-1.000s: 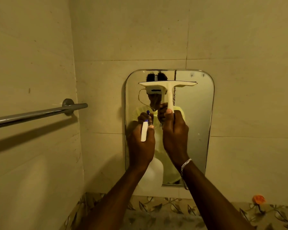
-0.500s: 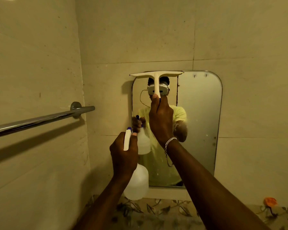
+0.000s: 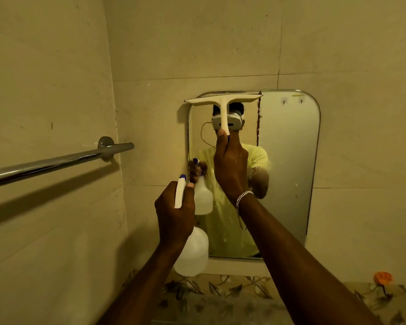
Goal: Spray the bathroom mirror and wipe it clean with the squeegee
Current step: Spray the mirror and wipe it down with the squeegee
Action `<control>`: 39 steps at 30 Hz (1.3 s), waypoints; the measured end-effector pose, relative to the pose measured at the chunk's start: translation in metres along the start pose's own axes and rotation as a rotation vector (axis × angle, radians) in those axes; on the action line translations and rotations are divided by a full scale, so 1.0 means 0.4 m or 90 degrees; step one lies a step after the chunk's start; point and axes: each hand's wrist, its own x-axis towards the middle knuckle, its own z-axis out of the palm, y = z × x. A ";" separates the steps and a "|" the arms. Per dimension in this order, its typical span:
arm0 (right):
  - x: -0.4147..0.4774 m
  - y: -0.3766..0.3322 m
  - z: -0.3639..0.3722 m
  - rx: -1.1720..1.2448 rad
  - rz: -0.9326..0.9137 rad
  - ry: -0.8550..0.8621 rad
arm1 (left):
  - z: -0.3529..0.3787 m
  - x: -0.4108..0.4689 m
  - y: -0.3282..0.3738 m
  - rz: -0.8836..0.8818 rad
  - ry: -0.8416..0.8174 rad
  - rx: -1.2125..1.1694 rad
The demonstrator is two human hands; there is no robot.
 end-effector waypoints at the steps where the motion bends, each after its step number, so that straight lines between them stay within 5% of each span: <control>1: -0.015 0.009 -0.001 -0.004 0.002 -0.006 | 0.002 -0.003 -0.006 -0.002 -0.004 0.002; 16: -0.281 0.128 -0.024 0.069 0.090 -0.006 | 0.006 -0.098 -0.054 -0.038 -0.039 0.017; 39: -0.303 0.135 -0.026 0.073 0.135 -0.027 | -0.011 -0.336 -0.137 -0.126 -0.220 0.010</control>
